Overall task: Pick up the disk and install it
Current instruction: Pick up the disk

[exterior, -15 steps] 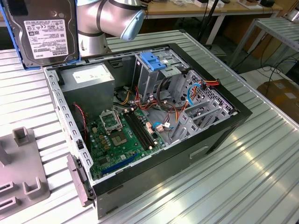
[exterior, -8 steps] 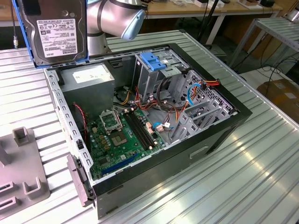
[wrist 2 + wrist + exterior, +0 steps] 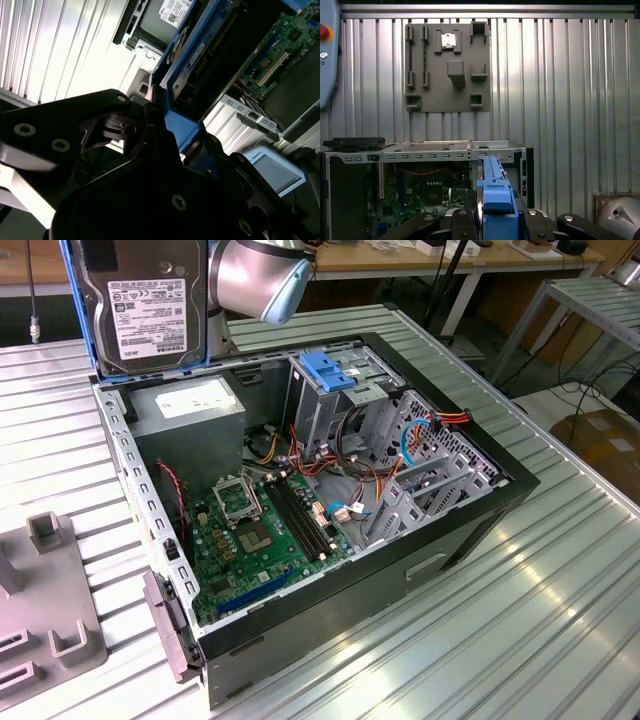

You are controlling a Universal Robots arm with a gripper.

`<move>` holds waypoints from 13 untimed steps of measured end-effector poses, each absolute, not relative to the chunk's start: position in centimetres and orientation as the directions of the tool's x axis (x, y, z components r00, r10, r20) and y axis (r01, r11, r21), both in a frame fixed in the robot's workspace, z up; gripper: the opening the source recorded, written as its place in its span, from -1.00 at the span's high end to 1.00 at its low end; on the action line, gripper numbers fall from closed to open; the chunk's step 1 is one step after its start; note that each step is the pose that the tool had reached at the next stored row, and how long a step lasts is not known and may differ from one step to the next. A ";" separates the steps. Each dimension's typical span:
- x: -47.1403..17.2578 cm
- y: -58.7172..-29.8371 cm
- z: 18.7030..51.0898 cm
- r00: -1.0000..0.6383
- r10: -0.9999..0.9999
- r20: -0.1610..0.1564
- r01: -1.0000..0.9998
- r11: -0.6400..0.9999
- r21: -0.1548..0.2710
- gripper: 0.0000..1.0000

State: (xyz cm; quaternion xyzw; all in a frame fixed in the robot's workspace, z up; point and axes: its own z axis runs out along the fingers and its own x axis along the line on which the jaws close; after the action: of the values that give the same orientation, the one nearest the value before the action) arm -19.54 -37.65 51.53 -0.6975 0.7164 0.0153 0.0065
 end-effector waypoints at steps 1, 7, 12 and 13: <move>-19.3 -37.6 51.5 -0.027 -0.999 -0.031 -1.000 0.026 0.013 0.26; -17.7 -37.6 51.5 -0.027 -0.999 -0.031 -1.000 0.026 0.013 0.26; -16.1 -37.7 51.5 -0.027 -0.999 -0.031 -1.000 0.026 0.013 0.26; -15.8 -37.6 51.5 -0.027 -0.999 -0.031 -1.000 0.026 0.013 0.26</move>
State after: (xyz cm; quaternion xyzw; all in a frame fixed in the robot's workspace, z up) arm -15.78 -37.65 51.53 -0.6975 0.7164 0.0153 0.0065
